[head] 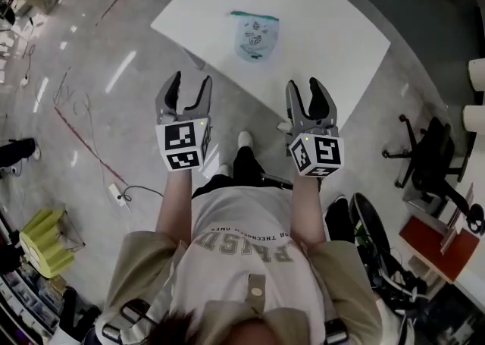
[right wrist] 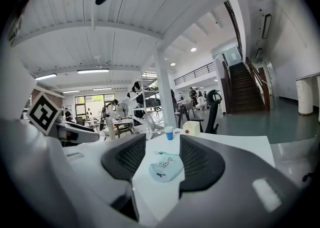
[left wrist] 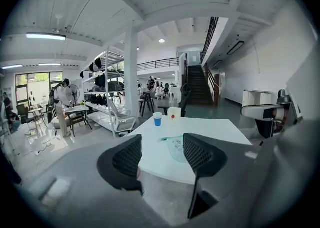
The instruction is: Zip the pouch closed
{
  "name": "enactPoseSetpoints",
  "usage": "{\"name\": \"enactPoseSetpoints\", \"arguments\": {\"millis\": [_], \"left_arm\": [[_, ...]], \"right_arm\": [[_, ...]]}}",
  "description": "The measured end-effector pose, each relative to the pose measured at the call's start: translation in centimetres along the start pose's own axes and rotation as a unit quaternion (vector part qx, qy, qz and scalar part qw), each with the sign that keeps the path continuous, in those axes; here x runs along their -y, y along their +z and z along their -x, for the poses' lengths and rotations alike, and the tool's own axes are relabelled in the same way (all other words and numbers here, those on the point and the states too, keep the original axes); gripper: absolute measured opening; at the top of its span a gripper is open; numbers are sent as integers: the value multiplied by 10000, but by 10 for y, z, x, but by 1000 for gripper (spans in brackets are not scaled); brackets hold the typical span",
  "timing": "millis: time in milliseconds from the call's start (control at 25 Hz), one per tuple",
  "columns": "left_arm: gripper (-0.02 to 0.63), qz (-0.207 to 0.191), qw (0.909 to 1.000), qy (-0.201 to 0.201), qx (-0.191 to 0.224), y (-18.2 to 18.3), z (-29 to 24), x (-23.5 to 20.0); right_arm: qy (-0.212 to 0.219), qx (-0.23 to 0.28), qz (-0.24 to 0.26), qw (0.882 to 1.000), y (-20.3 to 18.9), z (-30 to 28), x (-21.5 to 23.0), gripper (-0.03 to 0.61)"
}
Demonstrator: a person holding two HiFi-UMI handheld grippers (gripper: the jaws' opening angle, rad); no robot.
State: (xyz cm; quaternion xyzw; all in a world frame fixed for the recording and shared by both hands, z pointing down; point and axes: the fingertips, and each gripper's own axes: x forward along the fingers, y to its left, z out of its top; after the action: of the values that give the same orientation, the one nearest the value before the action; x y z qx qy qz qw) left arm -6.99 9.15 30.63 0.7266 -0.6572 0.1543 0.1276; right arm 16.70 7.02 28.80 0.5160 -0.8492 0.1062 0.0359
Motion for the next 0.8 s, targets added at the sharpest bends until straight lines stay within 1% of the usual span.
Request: {"name": "enactPoseSetpoints", "arguments": {"millis": [80,240,360,640,800], "left_arm": [[272,30,10000,41,-36,6,-11,3],[272,2,9998,199,22,13,-32,5],[272,64,9996,262,-107,13,-43,7],[272,91,9988,338,-335,-6,-54,7],[270,126,9982,284,-513,-27,-59,7]], "right_arm": [[74,4,-30,10000,5,-13,10,187],[230,-67,-33,9997,8,-33,27,187],[299,-119,-96,9994,6,-47,37,187],[319,-383,-344,9982,-18,-55,48,187],[313,-430,-411,9977,-32,-59,49,187]]}}
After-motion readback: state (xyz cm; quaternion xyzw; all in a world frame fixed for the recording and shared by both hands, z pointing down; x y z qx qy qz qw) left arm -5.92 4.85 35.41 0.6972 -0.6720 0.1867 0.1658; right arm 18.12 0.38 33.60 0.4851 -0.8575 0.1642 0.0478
